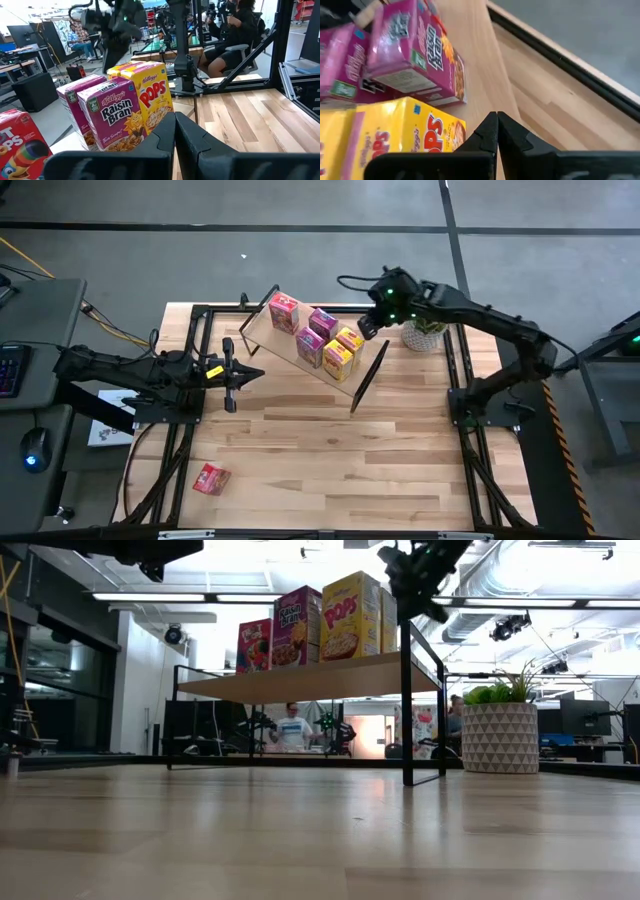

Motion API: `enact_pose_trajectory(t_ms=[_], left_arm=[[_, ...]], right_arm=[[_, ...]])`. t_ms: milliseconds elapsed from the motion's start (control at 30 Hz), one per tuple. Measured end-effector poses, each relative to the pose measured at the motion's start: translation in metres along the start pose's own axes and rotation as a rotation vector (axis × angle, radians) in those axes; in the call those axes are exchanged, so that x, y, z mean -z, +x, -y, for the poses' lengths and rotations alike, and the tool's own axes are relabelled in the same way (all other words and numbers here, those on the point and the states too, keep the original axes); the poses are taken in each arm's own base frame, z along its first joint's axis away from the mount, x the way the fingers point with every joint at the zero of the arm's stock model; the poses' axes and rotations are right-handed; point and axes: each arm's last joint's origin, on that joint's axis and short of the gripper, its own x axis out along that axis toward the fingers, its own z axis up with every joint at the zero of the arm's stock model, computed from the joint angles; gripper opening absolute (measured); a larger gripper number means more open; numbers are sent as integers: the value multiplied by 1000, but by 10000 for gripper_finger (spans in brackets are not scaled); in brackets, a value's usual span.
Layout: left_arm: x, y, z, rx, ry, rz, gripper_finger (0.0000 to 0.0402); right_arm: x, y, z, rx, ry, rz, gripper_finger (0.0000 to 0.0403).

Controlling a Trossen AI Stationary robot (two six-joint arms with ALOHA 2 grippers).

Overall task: Stack cereal on shelf
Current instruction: Adjust the yellow cereal box on the shelf

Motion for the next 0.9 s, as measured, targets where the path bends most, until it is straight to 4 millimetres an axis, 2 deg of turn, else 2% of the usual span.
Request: enact_pose_trajectory(t_ms=[133,367,900], left_arm=[[0,0,0,0,0,0,0],[0,0,0,0,0,0,0],[0,0,0,0,0,0,1]], right_arm=[[1,19,1,14,-16,-46,0],[-3,34,-1,-76,-11,-62,0],[-2,35,-5,-232,-97,-97,0]])
